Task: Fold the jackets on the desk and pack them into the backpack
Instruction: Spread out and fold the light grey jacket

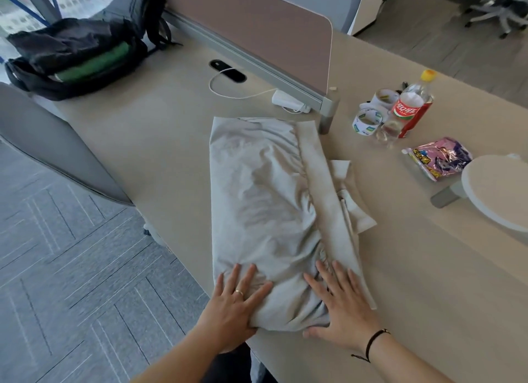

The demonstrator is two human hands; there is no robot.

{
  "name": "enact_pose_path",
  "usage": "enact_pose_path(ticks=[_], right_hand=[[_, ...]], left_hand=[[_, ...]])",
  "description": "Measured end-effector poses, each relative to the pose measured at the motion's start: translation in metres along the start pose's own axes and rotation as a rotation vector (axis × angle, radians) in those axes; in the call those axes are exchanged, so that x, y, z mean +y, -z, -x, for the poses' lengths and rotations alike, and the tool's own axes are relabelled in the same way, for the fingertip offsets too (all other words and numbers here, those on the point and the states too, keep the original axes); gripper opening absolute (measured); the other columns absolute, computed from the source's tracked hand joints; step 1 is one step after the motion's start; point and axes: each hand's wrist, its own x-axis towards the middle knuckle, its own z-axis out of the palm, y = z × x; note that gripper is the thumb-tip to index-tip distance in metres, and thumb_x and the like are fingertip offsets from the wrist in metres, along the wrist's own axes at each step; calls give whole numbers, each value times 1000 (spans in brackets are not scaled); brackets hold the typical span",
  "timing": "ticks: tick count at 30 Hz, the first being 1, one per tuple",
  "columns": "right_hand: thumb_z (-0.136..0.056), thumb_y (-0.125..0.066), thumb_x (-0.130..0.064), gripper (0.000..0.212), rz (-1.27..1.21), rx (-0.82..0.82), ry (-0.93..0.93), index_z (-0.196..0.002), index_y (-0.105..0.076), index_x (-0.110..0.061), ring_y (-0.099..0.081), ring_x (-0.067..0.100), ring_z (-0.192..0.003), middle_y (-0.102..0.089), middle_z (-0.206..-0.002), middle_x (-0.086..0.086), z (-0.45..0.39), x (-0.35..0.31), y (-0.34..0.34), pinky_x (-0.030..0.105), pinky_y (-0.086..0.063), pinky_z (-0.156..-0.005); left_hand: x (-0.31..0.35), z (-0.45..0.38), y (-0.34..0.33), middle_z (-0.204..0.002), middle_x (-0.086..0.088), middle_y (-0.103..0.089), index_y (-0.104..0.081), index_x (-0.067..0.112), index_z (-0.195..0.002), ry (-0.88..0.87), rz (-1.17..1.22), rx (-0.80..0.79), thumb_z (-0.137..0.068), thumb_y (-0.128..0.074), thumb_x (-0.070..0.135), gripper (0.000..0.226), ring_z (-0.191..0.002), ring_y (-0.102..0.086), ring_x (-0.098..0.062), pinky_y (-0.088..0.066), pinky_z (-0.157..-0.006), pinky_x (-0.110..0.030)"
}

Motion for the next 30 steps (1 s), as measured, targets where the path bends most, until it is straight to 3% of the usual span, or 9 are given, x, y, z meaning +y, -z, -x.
enact_pose_path(ticks=[4,10,14,17,20,23,25,27,30], right_hand=[[-64,-32,-102,115,19,7,-11,-159,-15,-39,-12,37,-153,-10,-168,1,-1,-2,0,57,-11,-115],[-64,-46,-96,114,-5,64,-80,-157,-27,-33,-19,37,-151,-18,-167,1,-4,-12,-9,60,-12,-117],[-71,-60,-54,97,-32,150,-94,-158,-25,-29,-29,34,-148,-27,-163,1,-7,-22,-4,62,-15,-116],[-72,-61,-31,78,-81,235,-60,-147,-41,-24,-52,30,-134,-54,-146,2,-13,-23,2,56,-23,-112],[-53,-84,-8,80,-144,284,-72,-126,-53,-22,-72,27,-103,-73,-112,4,-24,-24,12,45,-54,-92],[-52,-86,-1,58,-119,325,-131,-105,-74,-21,-74,22,-79,-76,-94,-1,-21,-26,32,33,-60,-61],[-71,-74,-9,45,-143,243,-161,-112,-73,-29,-72,22,-88,-74,-104,-6,-11,-28,53,34,-58,-68],[-85,-51,-18,42,-118,161,-123,-121,-64,-36,-66,21,-106,-69,-116,-9,-1,-30,73,33,-52,-79],[-87,-41,-21,39,-59,58,-17,-121,-59,-33,-62,22,-111,-66,-118,-6,20,-38,108,33,-43,-75]], left_hand=[[6,-1,6,-154,-25,-38,-37,33,-153,15,-31,-56,-67,-72,48,94,-132,-43,-57,-47,-89,-71],[17,-7,14,-133,-24,-61,-56,29,-136,70,-59,-50,-58,-78,15,82,-106,-63,-55,-56,-74,-65],[16,7,39,-127,-20,-66,-50,22,-135,73,-90,141,-66,-46,4,71,-104,-67,-48,-59,-74,-56],[16,20,54,-125,-16,-68,-48,24,-137,59,-80,223,-47,-74,-2,98,-105,-69,-42,-60,-78,-52],[11,27,67,-119,-11,-71,-43,32,-141,44,-89,251,-38,-82,5,114,-103,-72,-32,-61,-78,-44],[12,37,94,-140,-10,-59,-17,40,-156,4,25,271,-65,-61,-2,110,-123,-61,-33,-53,-97,-44],[9,44,114,-150,-7,-47,9,44,-157,20,174,180,-80,-42,-10,106,-131,-50,-33,-45,-102,-39],[6,56,130,-123,-5,-60,21,46,-152,39,248,110,-84,-38,-7,105,-104,-60,-29,-50,-85,-36],[-2,73,154,-114,-6,-62,6,47,-155,57,264,0,-85,-39,-3,97,-96,-62,-28,-53,-87,-42]])
